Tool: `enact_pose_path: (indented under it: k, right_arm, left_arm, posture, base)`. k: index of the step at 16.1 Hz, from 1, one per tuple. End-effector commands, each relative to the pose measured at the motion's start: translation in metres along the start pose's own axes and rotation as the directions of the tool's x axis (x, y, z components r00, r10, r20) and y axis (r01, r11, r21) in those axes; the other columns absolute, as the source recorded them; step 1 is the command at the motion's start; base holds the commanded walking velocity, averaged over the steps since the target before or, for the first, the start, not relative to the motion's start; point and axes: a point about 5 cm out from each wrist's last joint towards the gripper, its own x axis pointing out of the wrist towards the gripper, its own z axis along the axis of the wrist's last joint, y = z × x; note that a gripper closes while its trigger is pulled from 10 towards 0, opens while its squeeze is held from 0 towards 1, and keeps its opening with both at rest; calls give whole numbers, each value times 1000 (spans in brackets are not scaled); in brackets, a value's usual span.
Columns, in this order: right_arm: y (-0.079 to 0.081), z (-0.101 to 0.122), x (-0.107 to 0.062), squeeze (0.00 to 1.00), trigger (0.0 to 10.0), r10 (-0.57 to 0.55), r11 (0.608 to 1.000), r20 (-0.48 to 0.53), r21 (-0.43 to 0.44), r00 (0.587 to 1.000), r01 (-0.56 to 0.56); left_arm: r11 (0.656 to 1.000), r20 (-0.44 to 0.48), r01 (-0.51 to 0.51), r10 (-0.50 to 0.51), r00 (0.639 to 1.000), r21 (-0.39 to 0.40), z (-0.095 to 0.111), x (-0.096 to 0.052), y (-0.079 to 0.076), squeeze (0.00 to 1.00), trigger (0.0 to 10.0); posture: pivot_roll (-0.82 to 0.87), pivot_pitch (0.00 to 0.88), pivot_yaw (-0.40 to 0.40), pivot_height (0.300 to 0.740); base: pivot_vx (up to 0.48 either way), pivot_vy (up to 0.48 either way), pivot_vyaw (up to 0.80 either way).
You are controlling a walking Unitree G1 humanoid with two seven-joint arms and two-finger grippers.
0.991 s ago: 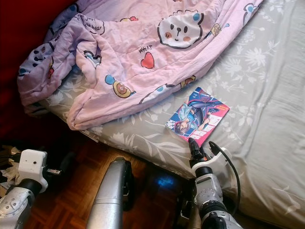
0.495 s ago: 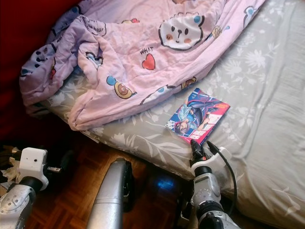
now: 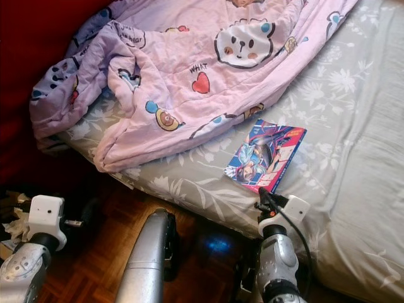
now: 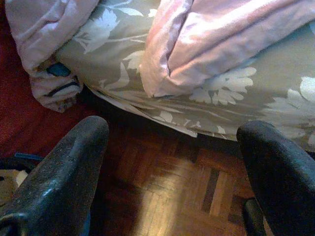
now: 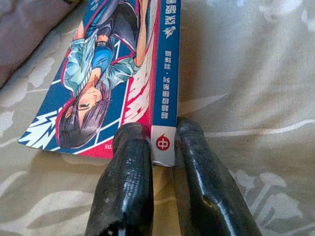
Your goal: Clean up the room
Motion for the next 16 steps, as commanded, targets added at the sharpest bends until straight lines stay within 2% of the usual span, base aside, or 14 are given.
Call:
enact_pose_path:
  k: [1, 3, 4, 5, 6, 7, 9, 10, 11, 12, 13, 14, 15, 16]
  right_arm:
    - [-7, -7, -10, 0, 0, -22, 999, -10, -49, 1000, 22]
    - [-4, -6, -8, 0, 0, -4, 998, -4, -70, 1000, 4]
    - [-3, -2, -4, 0, 0, -34, 999, 17, 32, 999, 34]
    - [-3, 1, -1, 0, 3333, -72, 989, 22, 131, 997, 69]
    - [-4, 1, 0, 0, 10000, -93, 981, 14, 175, 996, 90]
    - [-8, -1, 1, 0, 10000, -147, 953, -18, 264, 989, 147]
    - [-12, -6, -1, 0, 10000, -178, 926, -62, 327, 982, 189]
    - [-14, -7, -2, 59, 10000, -179, 925, -69, 327, 981, 192]
    - [-16, -9, -5, 820, 10000, -179, 927, -76, 321, 981, 194]
    - [-16, -9, -5, 820, 10000, -179, 927, -76, 321, 981, 194]
    - [-17, -10, -6, 1000, 10000, -175, 929, -77, 317, 982, 190]
    - [-17, -10, -7, 973, 10000, -171, 933, -78, 307, 982, 187]
    - [-17, -10, -8, 98, 10000, -166, 938, -76, 294, 983, 181]
    - [-17, -10, -8, 0, 10000, -168, 938, -77, 296, 983, 183]
  left_arm:
    - [1000, -52, -22, 22, 998, -2, -14, -7, 3, 0, 10000]
    - [1000, -51, -23, 23, 998, -3, -14, -6, 3, 0, 10000]
    - [1000, -47, -28, 28, 999, -4, -14, -3, 4, 0, 10000]
    - [999, -43, -33, 33, 999, -4, -15, -2, 5, 0, 10000]
    - [999, -41, -34, 34, 999, -4, -15, -1, 5, 0, 10000]
    - [999, -39, -35, 35, 999, -3, -15, 0, 6, 0, 10000]
    - [999, -37, -36, 36, 999, -2, -15, 0, 6, 0, 10000]
    - [999, -36, -36, 36, 999, -1, -16, 1, 6, 0, 10000]
    - [999, -34, -35, 35, 999, 0, -16, 1, 6, 0, 10000]
    - [999, -34, -35, 35, 999, 0, -16, 1, 6, 0, 10000]
    - [999, -34, -34, 34, 999, 0, -16, 1, 6, 0, 10000]
    - [999, -36, -33, 33, 999, 0, -17, 0, 5, 0, 10000]
    - [999, -38, -32, 32, 999, 0, -18, -1, 5, 0, 10000]
    - [999, -40, -32, 32, 999, 0, -19, -2, 5, 0, 10000]
  posture:
    - [313, 348, 87, 611]
    - [311, 344, 85, 611]
    - [305, 332, 80, 611]
    - [305, 327, 79, 611]
    - [305, 326, 79, 611]
    - [303, 322, 78, 611]
    - [297, 319, 79, 611]
    - [296, 320, 79, 611]
    - [296, 323, 80, 611]
    - [296, 323, 80, 611]
    - [295, 323, 81, 611]
    - [295, 325, 79, 611]
    - [294, 326, 79, 611]
    - [297, 327, 78, 611]
  base:
    - [0, 0, 0]
    - [0, 0, 0]
    - [0, 0, 0]
    - [0, 0, 0]
    - [0, 0, 0]
    - [0, 0, 0]
    - [0, 0, 0]
    - [0, 0, 0]
    - [0, 0, 0]
    - [0, 0, 0]
    - [0, 0, 0]
    - [0, 0, 0]
    - [0, 0, 0]
    - [0, 0, 0]
